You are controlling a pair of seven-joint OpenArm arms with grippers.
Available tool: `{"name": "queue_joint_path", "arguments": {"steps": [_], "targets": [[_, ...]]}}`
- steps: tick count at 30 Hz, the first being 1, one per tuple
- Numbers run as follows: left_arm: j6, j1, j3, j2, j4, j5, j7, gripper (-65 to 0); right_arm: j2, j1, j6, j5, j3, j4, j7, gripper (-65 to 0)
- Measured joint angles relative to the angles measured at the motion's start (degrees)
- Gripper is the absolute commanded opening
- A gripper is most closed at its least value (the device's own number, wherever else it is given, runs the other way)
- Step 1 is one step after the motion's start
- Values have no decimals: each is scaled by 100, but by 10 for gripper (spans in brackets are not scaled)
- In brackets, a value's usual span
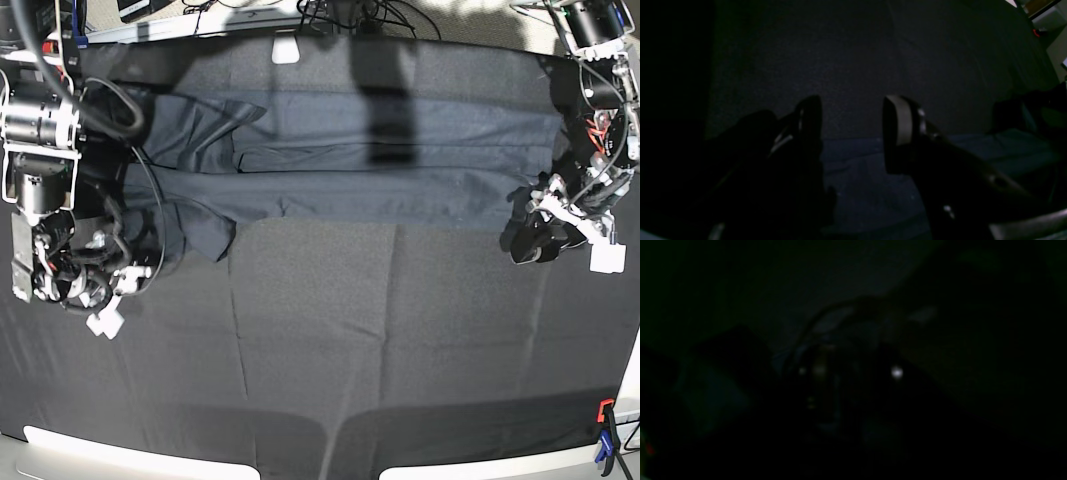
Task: Layout the t-shirt on the table in an organized manner, then fold the t-shirt properly
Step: 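Release the right gripper and move it to the bunched shirt end, then drag the bunched shirt end with the right gripper onto the fold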
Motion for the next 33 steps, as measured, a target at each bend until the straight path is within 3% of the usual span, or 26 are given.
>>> {"name": "queue_joint_path", "arguments": {"steps": [2,5,8,11,17,24,33], "targets": [[0,-2,0,0,0,2,0,-374,-11,-4,2,-28,0,-11,-20,-621],[0,0,0,0,0,0,-2,-374,-11,-4,2,-44,-4,-11,17,-650],[0,0,0,0,0,39,-2,-374,66,-39,81,-197,-13,-4,444,-650],[0,13,0,0,0,260,2,-374,170,-101,87,-811,-44,118,1279,-650],[0,11,0,4,0,278,-39,-375,577,186,87,-1056,-33,254,1714,-650],[0,11,0,-11,0,282,-37,-374,433,671,92,-1604,-37,256,2754,-650],[0,13,0,0,0,280,-39,-374,-2,1106,94,-1567,-37,269,2618,-650]]}}
